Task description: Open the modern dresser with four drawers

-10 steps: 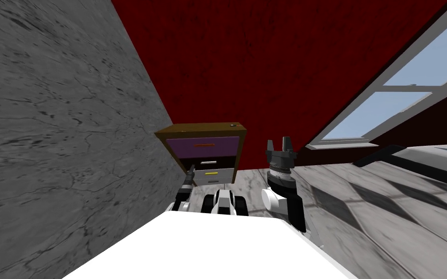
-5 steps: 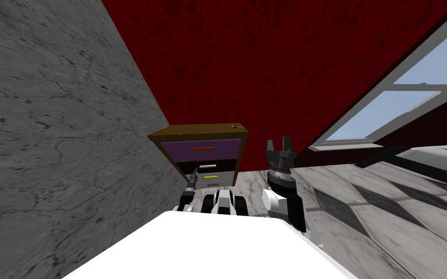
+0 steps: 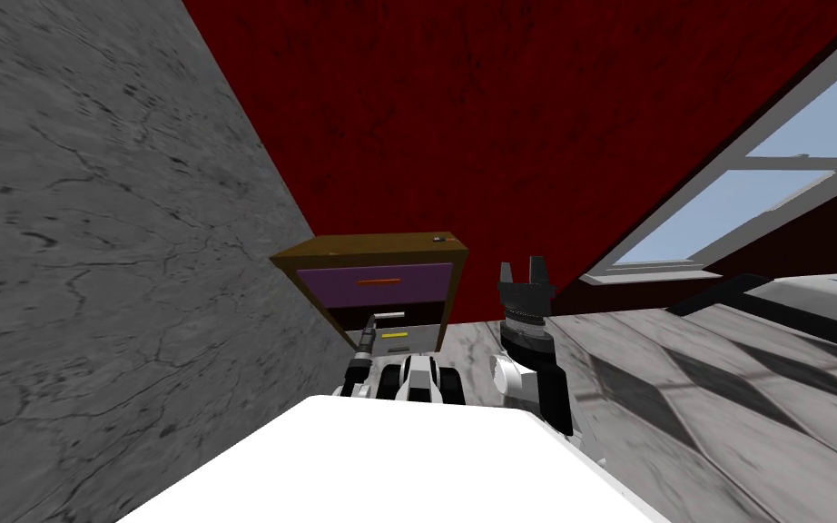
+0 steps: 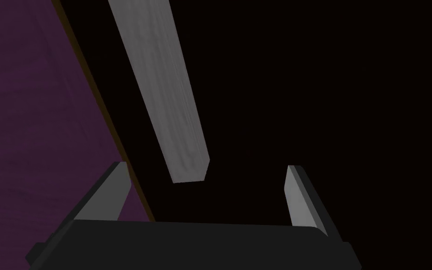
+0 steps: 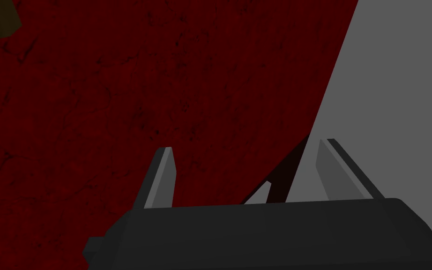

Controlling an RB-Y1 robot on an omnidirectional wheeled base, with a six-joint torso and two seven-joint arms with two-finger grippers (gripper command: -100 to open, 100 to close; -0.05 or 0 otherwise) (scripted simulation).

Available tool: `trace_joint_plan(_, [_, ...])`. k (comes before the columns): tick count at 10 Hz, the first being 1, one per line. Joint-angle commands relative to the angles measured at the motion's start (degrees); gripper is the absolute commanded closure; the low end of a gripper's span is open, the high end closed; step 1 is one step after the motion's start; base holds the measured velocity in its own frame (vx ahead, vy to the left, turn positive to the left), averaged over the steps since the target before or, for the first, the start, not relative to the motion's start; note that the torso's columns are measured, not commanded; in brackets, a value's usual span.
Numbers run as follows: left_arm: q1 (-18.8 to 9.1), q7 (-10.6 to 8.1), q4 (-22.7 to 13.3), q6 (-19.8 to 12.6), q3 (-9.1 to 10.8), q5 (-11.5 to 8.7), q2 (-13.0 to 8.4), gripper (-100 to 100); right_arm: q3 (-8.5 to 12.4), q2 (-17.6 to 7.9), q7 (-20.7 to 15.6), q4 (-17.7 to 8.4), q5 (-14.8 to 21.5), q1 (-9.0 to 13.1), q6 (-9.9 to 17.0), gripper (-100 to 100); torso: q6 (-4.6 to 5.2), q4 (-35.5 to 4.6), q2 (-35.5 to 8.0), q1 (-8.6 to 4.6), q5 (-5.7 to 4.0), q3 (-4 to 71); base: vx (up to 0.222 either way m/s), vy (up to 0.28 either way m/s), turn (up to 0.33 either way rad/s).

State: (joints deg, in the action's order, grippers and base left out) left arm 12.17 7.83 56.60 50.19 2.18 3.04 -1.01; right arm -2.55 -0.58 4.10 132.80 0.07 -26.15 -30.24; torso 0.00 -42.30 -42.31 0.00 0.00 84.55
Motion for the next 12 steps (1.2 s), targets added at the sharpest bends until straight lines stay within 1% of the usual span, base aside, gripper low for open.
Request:
trace_joint_plan(1, [-0.49, -0.04, 0.62, -1.12, 0.08, -0.05, -0.1, -100, 0.0, 0.0, 0.0, 0.0, 0.0, 0.0, 0.0, 0, 0.0, 0.03, 0.09, 0.01, 0.01, 0.06, 0.024, 0.001, -0.001])
trace_joint_plan(2, [0.1, -0.11, -0.32, 0.24, 0.01, -0.02, -0.15, 100, 0.0, 0.0, 0.0, 0.0, 0.0, 0.0, 0.0, 0, -0.01, 0.03, 0.02, 0.01, 0.01, 0.03, -0.021, -0.003, -0.003])
trace_joint_plan(3, [-0.21, -0.04, 0.2, -0.65, 0.04, -0.02, -0.07, 100, 0.0, 0.0, 0.0, 0.0, 0.0, 0.01, 0.0, 0, -0.01, -0.01, -0.12, -0.01, 0.01, -0.06, -0.011, 0.0, 0.003])
trace_joint_plan(4, [-0.39, -0.19, 1.12, -0.89, -0.15, 0.08, -0.13, 100, 0.0, 0.0, 0.0, 0.0, 0.0, 0.01, 0.0, 0, 0.01, 0.35, 0.27, 0.21, 0.23, 0.05, -0.09, -0.019, 0.025])
trace_joint_plan(8, [-0.09, -0.51, 2.33, -3.12, -0.5, 0.32, -0.36, 100, 0.0, 0.0, 0.0, -0.01, 0.0, 0.03, 0.01, 0, -0.07, 0.23, 0.13, 0.18, 0.14, 0.04, -0.18, -0.015, 0.018])
trace_joint_plan(9, [-0.44, -0.49, 2.2, -2.15, -0.55, 0.3, -0.28, 100, 0.0, 0.0, 0.0, -0.01, 0.0, 0.03, 0.01, 0, -0.11, 0.26, 0.24, 0.24, 0.13, 0.11, -0.091, -0.011, -0.002])
trace_joint_plan(12, [0.39, -0.66, 2.8, -3.05, -0.97, 0.55, -0.34, 100, -0.01, 0.01, 0.0, -0.01, 0.0, 0.02, 0.0, 0, -0.02, 0.25, 0.04, 0.04, 0.14, 0.0, -0.17, -0.028, 0.032])
